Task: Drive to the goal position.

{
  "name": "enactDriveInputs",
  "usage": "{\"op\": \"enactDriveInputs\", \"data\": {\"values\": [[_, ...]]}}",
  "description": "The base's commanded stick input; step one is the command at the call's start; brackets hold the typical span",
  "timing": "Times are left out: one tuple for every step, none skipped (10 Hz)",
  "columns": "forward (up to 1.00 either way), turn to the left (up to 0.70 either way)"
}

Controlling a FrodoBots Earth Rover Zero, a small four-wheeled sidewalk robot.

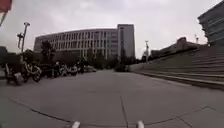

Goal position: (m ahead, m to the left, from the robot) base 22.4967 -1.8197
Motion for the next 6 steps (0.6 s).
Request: {"op": "enactDriveInputs", "data": {"values": [[0.6,0.0],[0.6,0.0],[0.6,0.0],[0.6,0.0],[0.6,0.0],[0.6,0.0]]}}
